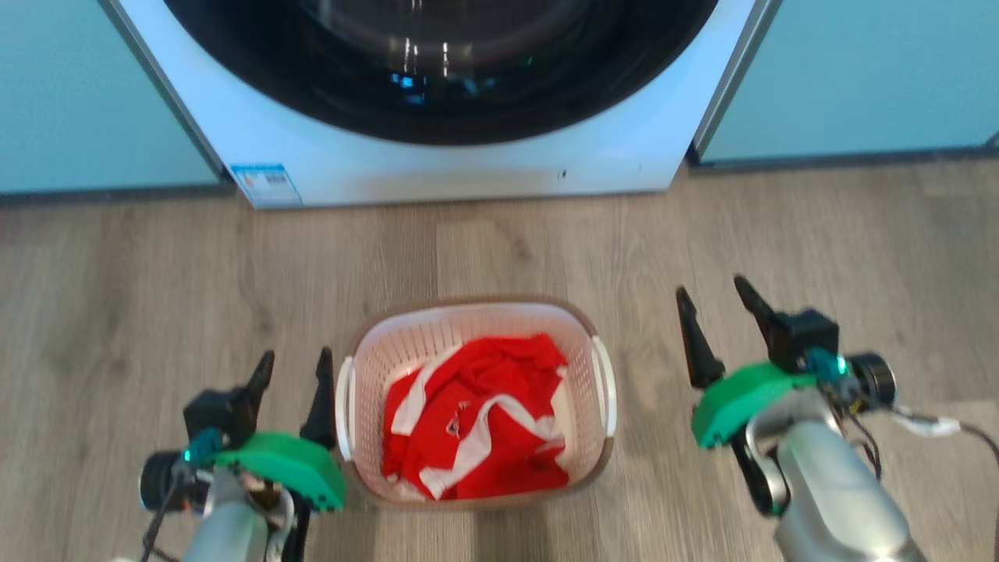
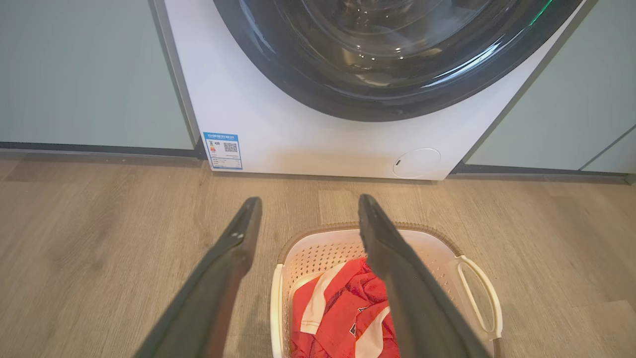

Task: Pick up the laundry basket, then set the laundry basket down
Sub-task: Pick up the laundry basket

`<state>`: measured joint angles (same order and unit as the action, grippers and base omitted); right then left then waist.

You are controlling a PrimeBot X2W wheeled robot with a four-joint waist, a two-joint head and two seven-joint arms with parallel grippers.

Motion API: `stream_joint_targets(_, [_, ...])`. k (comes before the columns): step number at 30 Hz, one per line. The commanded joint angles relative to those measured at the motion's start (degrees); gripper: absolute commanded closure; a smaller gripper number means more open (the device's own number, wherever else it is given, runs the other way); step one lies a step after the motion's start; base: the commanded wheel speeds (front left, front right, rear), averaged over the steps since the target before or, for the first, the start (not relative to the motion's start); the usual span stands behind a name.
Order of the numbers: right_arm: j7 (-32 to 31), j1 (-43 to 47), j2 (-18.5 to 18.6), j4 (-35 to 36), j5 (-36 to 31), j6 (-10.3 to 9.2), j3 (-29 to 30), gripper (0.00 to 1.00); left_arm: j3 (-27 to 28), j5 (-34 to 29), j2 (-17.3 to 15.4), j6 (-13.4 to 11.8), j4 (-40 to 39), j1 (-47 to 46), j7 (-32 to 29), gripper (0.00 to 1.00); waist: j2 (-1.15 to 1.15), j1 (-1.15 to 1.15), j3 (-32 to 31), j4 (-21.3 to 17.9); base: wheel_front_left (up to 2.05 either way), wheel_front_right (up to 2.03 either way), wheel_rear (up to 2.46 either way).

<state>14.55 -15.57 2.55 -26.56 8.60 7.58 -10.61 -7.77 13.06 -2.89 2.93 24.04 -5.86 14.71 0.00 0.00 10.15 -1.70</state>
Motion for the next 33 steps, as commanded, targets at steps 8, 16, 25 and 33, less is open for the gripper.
stream_joint_targets(8, [-1.0,-10.5,0.3,-8.6,3.6,-0.09,-2.7,0.0,3.0,-3.1,-0.1,2.1,10.6,-12.1,0.3,0.0,0.0,0.0,13.7,1.0,0.0,0.0,0.0])
stream_joint_targets(16, [-2.7,-17.2,0.3,-16.3,5.7,-0.09,-6.6,0.0,1.0,-6.3,-1.6,3.4,24.2,-21.4,0.3,0.0,0.0,0.0,21.9,1.2,0.0,0.0,0.0])
stream_joint_targets(25, [-5.9,-21.8,0.3,-21.9,10.5,-0.09,-13.1,0.0,-0.7,-7.7,-2.1,3.8,33.9,-29.0,0.3,0.0,0.0,0.0,27.7,0.8,0.0,0.0,0.0])
stream_joint_targets(33, [-6.7,-23.4,0.3,-24.9,12.6,-0.09,-15.4,0.0,-1.3,-7.3,-2.2,4.1,38.3,-32.8,0.3,0.0,0.0,0.0,30.5,1.0,0.0,0.0,0.0])
